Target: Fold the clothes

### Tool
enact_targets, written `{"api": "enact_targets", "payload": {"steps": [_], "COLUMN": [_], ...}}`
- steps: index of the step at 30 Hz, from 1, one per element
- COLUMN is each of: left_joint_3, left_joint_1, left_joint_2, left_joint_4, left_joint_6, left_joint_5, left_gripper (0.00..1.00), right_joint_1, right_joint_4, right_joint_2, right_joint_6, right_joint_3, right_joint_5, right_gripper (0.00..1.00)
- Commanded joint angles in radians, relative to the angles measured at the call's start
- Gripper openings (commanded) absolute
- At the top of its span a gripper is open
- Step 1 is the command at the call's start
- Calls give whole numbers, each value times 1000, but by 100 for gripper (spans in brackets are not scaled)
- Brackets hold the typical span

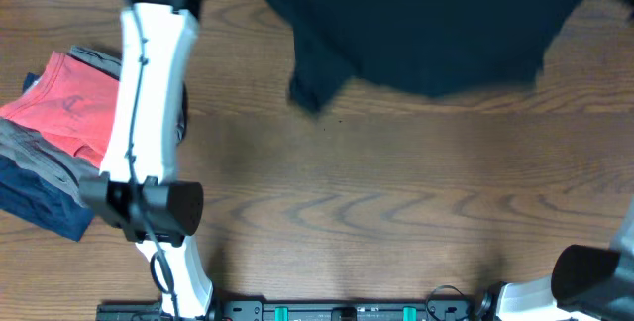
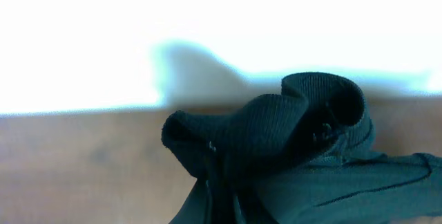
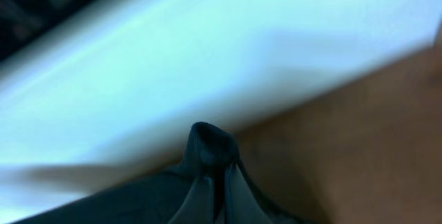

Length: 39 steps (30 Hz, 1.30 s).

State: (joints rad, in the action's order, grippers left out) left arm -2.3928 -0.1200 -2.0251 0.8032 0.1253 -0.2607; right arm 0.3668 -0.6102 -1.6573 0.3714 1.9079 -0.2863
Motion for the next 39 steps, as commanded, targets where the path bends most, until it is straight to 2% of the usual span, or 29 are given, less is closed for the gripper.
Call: {"api": "enact_targets", "payload": {"steps": [1, 4, 9, 12, 14, 21, 24, 28, 34, 39], "left_joint_3": [-174, -207, -181, -69, 28, 515, 704, 910, 1126, 1231], "left_joint_1": [57, 57, 26, -24, -50, -87, -89, -95, -129, -142], "left_joint_2": [70, 91, 72, 46, 34, 23, 26, 55, 214, 403], "left_joint_4": [63, 236, 600, 766, 798, 783, 757, 716, 621, 515], "left_joint_6": [-18, -21, -21, -101, -150, -174, -154, -135, -83, 14], "left_joint_5": [-13, -69, -72, -71, -68, -63, -66, -76, -76, -76], "left_gripper": [6, 6, 6, 6, 6, 6, 6, 6, 6, 6], "right_joint_1": [79, 98, 93, 90, 92, 95, 109, 154, 250, 269], "right_joint_4": [-68, -186, -397, -518, -540, -535, -560, -640, -704, -697], "right_joint_2": [36, 35, 17, -4, -8, -9, -9, -9, -2, 24], "right_joint_6": [17, -19, -84, -79, -71, -5, 20, 122, 130, 129], "right_joint_3": [125, 148, 85, -33, -116, -443, -526, -583, -603, -632], "right_joint_5": [148, 214, 315, 411, 428, 542, 554, 602, 584, 550], "right_gripper": [1, 1, 1, 1, 1, 1, 1, 1, 1, 1]}}
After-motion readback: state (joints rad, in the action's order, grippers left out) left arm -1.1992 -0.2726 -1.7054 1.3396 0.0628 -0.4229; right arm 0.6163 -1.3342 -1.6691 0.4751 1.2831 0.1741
